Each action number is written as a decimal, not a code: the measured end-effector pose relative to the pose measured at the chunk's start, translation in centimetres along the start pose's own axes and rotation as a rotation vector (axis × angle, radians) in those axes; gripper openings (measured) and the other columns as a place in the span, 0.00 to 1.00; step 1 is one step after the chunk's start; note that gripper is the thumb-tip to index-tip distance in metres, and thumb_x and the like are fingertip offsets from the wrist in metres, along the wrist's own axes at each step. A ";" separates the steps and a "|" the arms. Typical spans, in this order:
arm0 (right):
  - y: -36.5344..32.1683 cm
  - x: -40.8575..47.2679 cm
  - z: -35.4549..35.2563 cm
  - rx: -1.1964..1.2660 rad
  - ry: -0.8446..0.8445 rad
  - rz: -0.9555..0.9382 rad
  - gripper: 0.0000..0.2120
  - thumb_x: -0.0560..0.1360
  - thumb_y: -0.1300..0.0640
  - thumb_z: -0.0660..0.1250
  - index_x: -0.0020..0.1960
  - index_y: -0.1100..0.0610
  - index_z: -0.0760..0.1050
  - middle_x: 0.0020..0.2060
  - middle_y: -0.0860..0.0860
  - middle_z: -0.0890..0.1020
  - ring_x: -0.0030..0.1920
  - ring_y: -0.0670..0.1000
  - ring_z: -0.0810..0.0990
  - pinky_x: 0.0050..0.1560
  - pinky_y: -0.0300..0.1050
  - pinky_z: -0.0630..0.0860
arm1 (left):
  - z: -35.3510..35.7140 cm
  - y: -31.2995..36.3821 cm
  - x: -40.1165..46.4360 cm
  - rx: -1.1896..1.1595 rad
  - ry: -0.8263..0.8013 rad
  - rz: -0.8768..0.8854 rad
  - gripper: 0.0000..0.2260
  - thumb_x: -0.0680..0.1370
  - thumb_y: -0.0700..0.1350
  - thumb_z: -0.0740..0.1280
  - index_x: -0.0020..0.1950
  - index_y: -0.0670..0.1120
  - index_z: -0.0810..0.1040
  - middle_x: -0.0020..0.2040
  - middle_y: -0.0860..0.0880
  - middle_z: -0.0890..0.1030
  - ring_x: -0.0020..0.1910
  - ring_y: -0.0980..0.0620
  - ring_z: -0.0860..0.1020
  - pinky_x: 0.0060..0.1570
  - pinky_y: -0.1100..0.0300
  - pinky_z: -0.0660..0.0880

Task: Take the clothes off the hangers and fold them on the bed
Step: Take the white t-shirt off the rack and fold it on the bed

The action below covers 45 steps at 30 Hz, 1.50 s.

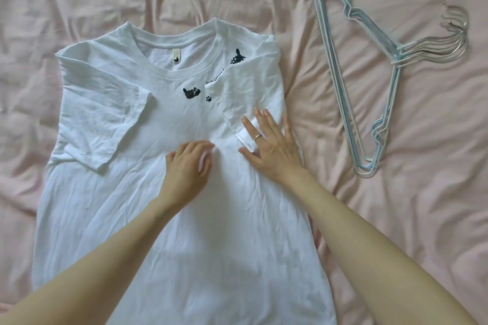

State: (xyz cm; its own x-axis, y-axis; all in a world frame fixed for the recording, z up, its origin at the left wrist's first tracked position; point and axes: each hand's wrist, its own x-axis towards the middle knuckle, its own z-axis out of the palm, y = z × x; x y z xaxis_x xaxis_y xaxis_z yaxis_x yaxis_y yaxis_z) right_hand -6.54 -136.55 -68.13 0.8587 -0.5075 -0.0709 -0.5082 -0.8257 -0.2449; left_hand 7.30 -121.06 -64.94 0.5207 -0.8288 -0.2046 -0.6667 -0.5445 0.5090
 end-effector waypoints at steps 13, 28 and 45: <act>2.2 1.7 -1.1 0.300 0.082 0.162 0.29 0.77 0.41 0.48 0.75 0.54 0.59 0.75 0.54 0.59 0.75 0.56 0.57 0.71 0.62 0.51 | -0.4 4.3 14.8 -0.710 0.093 -0.671 0.15 0.73 0.44 0.67 0.59 0.44 0.75 0.49 0.45 0.78 0.43 0.48 0.76 0.39 0.60 0.72; 5.9 14.8 -5.9 0.637 0.385 0.386 0.16 0.78 0.61 0.56 0.61 0.63 0.76 0.61 0.60 0.74 0.64 0.57 0.72 0.66 0.41 0.62 | -2.4 1.9 14.8 -0.771 0.030 -0.674 0.15 0.81 0.55 0.56 0.45 0.44 0.71 0.33 0.47 0.70 0.27 0.54 0.68 0.22 0.69 0.63; 8.2 19.5 -6.7 0.939 -0.170 0.654 0.10 0.71 0.64 0.65 0.34 0.53 0.70 0.31 0.47 0.73 0.21 0.37 0.72 0.22 0.29 0.65 | -2.5 -0.4 13.0 -1.091 0.009 -0.583 0.09 0.76 0.36 0.66 0.38 0.45 0.70 0.38 0.44 0.73 0.38 0.48 0.76 0.38 0.62 0.79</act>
State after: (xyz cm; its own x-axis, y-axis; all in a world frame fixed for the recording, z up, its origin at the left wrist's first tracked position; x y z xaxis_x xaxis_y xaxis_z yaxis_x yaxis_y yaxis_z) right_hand 5.57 -154.82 -65.05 0.4840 -0.6715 -0.5611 -0.6709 0.1269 -0.7306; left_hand 15.63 -131.28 -65.67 0.5973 -0.4951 -0.6309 0.4566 -0.4368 0.7751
